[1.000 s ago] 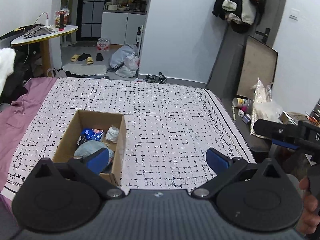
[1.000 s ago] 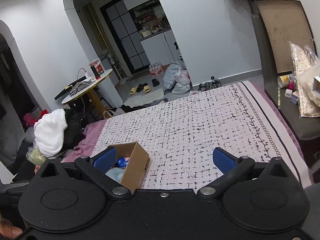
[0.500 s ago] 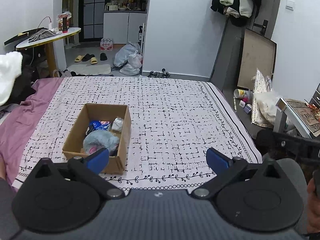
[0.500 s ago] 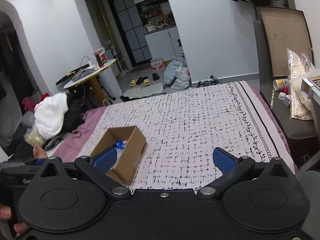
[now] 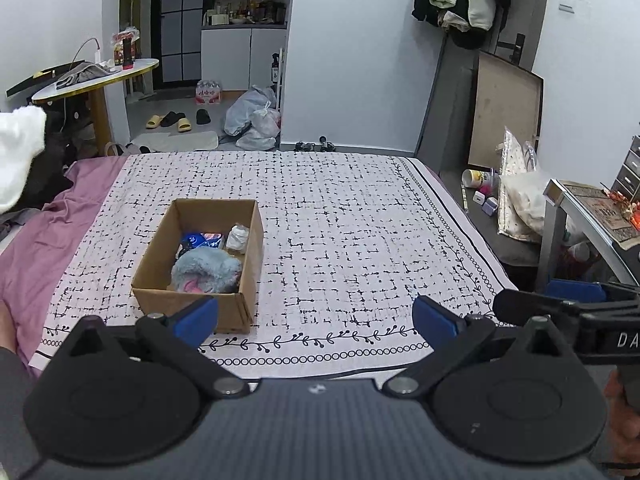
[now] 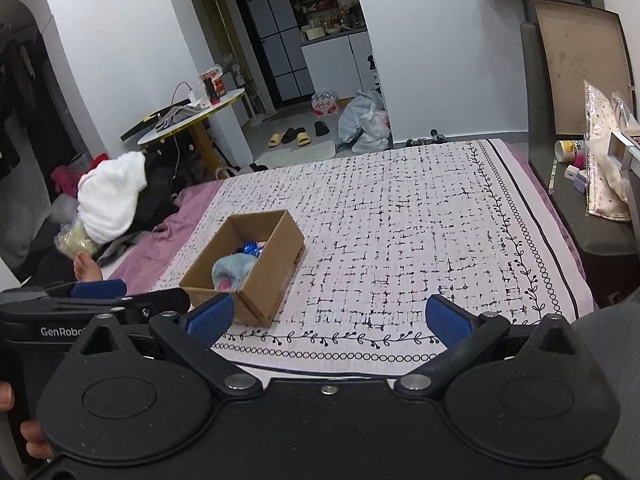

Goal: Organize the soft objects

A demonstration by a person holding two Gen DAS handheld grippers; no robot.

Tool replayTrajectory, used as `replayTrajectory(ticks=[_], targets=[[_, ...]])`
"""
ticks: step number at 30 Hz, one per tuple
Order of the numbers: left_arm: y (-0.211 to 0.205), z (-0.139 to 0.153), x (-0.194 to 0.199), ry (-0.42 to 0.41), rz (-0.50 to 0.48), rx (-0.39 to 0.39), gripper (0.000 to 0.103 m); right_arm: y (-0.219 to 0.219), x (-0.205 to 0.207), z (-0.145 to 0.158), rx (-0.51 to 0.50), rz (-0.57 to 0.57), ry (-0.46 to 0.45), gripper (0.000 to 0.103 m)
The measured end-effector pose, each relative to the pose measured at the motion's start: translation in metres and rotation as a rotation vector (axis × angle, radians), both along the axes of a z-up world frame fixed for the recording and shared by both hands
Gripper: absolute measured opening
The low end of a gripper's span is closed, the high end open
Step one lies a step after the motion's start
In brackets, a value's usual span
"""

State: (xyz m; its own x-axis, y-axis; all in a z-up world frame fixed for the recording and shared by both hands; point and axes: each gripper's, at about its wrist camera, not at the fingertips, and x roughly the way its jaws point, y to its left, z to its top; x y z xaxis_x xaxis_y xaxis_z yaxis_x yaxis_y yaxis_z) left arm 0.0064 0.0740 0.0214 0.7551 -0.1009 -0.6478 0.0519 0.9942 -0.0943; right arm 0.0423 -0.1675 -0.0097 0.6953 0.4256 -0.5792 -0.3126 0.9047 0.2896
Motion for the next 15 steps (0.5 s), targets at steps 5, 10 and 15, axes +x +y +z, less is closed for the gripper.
replayTrajectory(ticks=[5, 10, 15], targets=[[-0.001, -0.001, -0.006, -0.01, -0.018, -0.001, 0.102, 0.006, -0.006, 0.001, -0.012, 0.009, -0.002, 0.103], [-0.001, -0.003, -0.011, -0.013, -0.026, -0.005, 0.102, 0.007, -0.01, 0.0, -0.024, 0.007, -0.004, 0.103], [0.002, -0.005, -0.013, -0.01, -0.032, -0.012, 0.102, 0.007, -0.013, -0.001, -0.029, 0.002, -0.002, 0.103]])
